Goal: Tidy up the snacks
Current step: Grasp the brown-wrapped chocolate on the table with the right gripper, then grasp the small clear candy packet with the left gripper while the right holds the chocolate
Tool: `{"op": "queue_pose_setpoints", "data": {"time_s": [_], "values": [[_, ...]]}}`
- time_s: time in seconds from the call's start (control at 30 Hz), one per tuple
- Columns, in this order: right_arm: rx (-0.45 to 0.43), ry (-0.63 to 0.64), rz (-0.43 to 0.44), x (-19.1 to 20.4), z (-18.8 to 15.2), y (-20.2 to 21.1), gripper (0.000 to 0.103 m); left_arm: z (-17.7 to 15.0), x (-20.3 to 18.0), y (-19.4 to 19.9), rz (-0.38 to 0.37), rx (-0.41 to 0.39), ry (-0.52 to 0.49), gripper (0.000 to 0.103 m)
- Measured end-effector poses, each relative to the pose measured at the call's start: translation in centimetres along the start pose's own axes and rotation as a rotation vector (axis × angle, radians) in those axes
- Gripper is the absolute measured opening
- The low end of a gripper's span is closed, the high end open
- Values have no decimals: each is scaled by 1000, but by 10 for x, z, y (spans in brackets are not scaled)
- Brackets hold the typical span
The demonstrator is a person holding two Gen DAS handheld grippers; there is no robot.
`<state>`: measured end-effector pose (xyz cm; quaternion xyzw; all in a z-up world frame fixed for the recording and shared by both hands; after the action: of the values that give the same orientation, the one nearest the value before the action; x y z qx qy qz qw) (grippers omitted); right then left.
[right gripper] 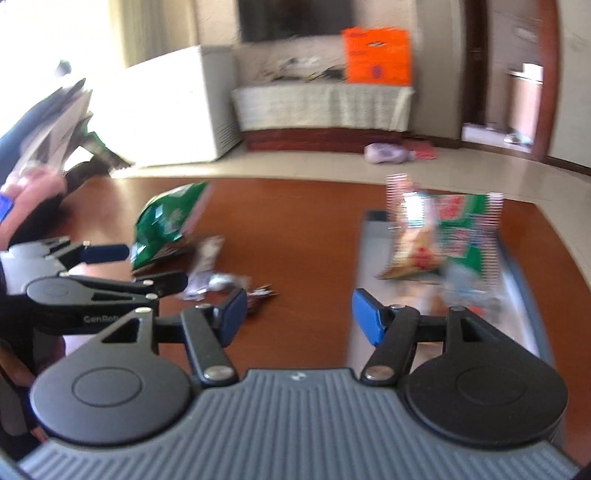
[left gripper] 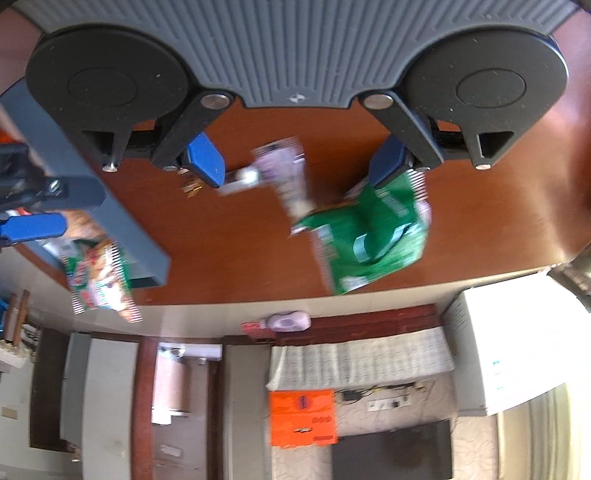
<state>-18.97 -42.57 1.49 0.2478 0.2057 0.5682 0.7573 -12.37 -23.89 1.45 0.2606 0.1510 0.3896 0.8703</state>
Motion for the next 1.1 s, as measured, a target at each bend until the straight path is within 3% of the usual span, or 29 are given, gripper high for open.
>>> {"op": "queue_pose_setpoints", "data": {"time_s": [0.17, 0.3, 0.53, 0.6, 0.77, 0.9, 1.1], "values": [[95, 91, -21, 36, -1, -35, 63, -8, 29, 5, 31, 16, 30, 88], [127, 42, 3, 47, 1, -49, 50, -7, 39, 8, 31, 10, 57, 88], [159, 61, -43, 61, -1, -70, 38, -6, 38, 13, 20, 1, 56, 88], [173, 62, -47, 60, -1, -76, 26, -5, 37, 13, 18, 5, 49, 88], [181, 91, -10, 57, -1, -70, 26, -3, 35, 10, 8, -2, 39, 88], [187, 103, 10, 54, -4, -57, 26, -1, 25, 8, -36, -11, 6, 88], [182, 136, 37, 43, -11, -30, 26, 2, 0, -4, -181, -45, -131, 88]]}}
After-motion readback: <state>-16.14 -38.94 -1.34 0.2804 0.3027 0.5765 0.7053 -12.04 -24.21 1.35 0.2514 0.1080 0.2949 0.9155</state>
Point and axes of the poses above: each gripper's, at about its wrist camera, not at the fingertips, and y roughly against the way its jaws point, x to its left, z to its top, the point moved 4 cm from there along -y, roughly the way its jaws point, and after that the axes turned 10 degrees about -z, right-handed, at the moved point
